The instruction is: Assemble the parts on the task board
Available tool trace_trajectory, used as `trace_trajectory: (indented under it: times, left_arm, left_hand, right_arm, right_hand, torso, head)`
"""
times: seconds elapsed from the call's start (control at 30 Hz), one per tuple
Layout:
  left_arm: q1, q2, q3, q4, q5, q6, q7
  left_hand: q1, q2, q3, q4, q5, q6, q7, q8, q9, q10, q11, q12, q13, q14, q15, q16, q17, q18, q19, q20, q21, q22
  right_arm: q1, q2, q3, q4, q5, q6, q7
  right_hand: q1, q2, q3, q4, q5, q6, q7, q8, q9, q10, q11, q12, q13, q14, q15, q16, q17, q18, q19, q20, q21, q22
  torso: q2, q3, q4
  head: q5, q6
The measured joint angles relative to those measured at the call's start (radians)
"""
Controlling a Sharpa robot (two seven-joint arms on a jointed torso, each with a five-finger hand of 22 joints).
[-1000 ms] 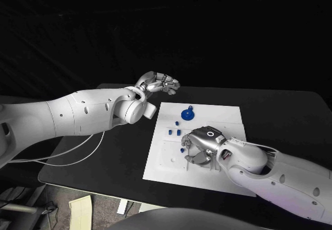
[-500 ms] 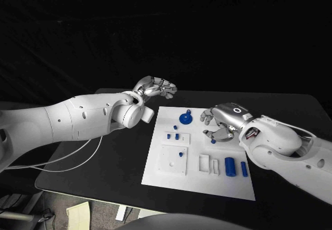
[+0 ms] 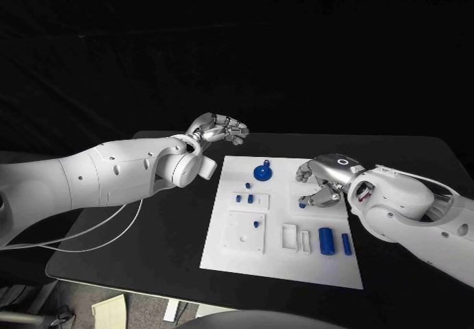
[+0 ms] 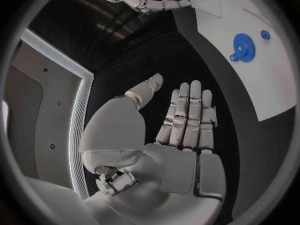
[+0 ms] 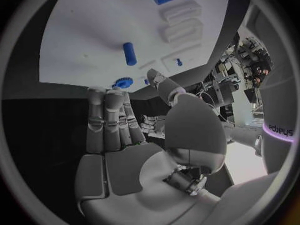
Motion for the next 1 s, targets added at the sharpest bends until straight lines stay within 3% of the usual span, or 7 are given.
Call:
trace_trajectory:
  times: [0.13, 0.27, 0.37, 0.57, 0.77, 1.0]
  left_arm:
    - [0.000, 0.000, 0.000, -0.001, 0.000, 0.001, -0.001]
    - [0.000, 0.000, 0.000, -0.001, 0.000, 0.003, -0.001]
    - [0.000, -0.002, 0.000, -0.002, 0.000, 0.003, -0.002]
    - [0.000, -0.002, 0.000, -0.003, 0.000, 0.004, -0.003]
    - [0.000, -0.002, 0.000, -0.003, 0.000, 0.005, -0.003]
    - [0.000, -0.001, 0.000, -0.006, 0.000, 0.006, -0.003]
  left_hand:
    - [0.000, 0.000, -0.002, 0.002, 0.000, 0.000, 0.000, 0.000, 0.000, -0.004, 0.004, 0.000, -0.001, 0.000, 0.000, 0.000, 0.000, 0.000, 0.000, 0.000, -0.004, 0.000]
    - [0.000, 0.000, -0.002, 0.002, 0.000, 0.000, 0.000, 0.000, 0.000, -0.004, 0.004, 0.000, -0.001, 0.000, 0.000, 0.000, 0.001, 0.000, 0.000, 0.000, -0.004, 0.000]
    - [0.000, 0.000, -0.002, 0.002, 0.000, 0.001, 0.000, 0.000, -0.001, -0.004, 0.004, 0.000, -0.001, 0.000, 0.000, 0.000, 0.001, 0.000, 0.000, 0.000, -0.004, 0.000]
    - [0.000, 0.000, 0.000, 0.005, 0.000, 0.001, 0.001, 0.000, -0.001, -0.004, 0.004, 0.000, -0.001, 0.000, 0.000, -0.001, 0.002, 0.000, 0.000, 0.000, -0.004, 0.001]
    - [0.000, 0.000, 0.000, 0.005, 0.000, 0.001, 0.001, 0.000, -0.001, -0.004, 0.004, 0.000, -0.001, 0.000, 0.000, -0.004, 0.003, 0.000, 0.000, 0.000, -0.004, 0.001]
    - [-0.004, 0.004, -0.002, 0.007, 0.000, 0.001, 0.001, 0.000, -0.002, -0.007, 0.000, 0.000, -0.001, 0.000, 0.000, -0.004, 0.005, 0.000, 0.000, 0.000, -0.004, 0.002]
  right_arm:
    - [-0.001, 0.011, -0.015, -0.019, 0.000, 0.031, -0.006]
    - [-0.003, 0.013, -0.026, -0.031, -0.001, 0.049, -0.013]
    - [-0.006, 0.016, -0.030, -0.033, -0.002, 0.053, -0.018]
    - [-0.007, 0.027, -0.044, -0.040, -0.004, 0.065, -0.022]
    - [-0.014, 0.032, -0.047, -0.047, -0.005, 0.061, -0.023]
    - [-0.015, 0.037, -0.048, -0.047, -0.005, 0.050, -0.022]
  right_hand:
    - [0.000, 0.000, -0.001, 0.001, -0.009, 0.000, 0.000, -0.001, 0.000, 0.000, 0.000, 0.004, -0.005, 0.000, 0.000, 0.000, -0.001, 0.000, 0.000, 0.000, 0.000, 0.000]
    - [0.009, 0.009, 0.010, 0.012, -0.022, 0.005, 0.005, -0.001, 0.000, 0.015, -0.013, 0.009, -0.008, 0.000, 0.000, 0.000, -0.003, 0.000, 0.000, 0.000, 0.000, 0.000]
    - [0.044, 0.009, 0.060, 0.031, -0.071, 0.021, 0.019, 0.013, 0.003, 0.039, -0.019, 0.017, -0.010, 0.002, -0.002, 0.006, -0.005, 0.000, 0.000, 0.000, 0.000, 0.000]
    - [0.064, 0.013, 0.112, 0.055, -0.075, 0.041, 0.027, 0.028, 0.011, 0.070, -0.028, 0.038, -0.013, 0.012, -0.012, 0.012, -0.005, 0.000, 0.015, -0.001, 0.000, 0.000]
    - [0.083, 0.025, 0.176, 0.073, -0.075, 0.061, 0.025, 0.039, 0.015, 0.098, -0.039, 0.056, -0.015, 0.018, -0.025, 0.017, -0.006, 0.000, 0.027, -0.006, 0.000, 0.000]
    - [0.092, 0.033, 0.209, 0.080, -0.075, 0.081, 0.016, 0.051, 0.020, 0.127, -0.054, 0.083, -0.011, 0.022, -0.037, 0.022, -0.006, 0.000, 0.031, -0.006, 0.008, 0.000]
  torso:
    - [0.001, -0.0005, 0.0007]
    - [0.001, -0.0011, 0.0018]
    - [0.001, -0.0011, 0.0020]
    - [0.001, -0.0024, 0.0025]
    - [0.001, -0.0026, 0.0024]
    - [0.001, -0.0026, 0.0020]
  head:
    - [-0.004, 0.000]
    - [-0.007, 0.001]
    - [-0.008, -0.002]
    - [-0.008, -0.006]
    - [-0.007, -0.007]
    - [-0.008, -0.009]
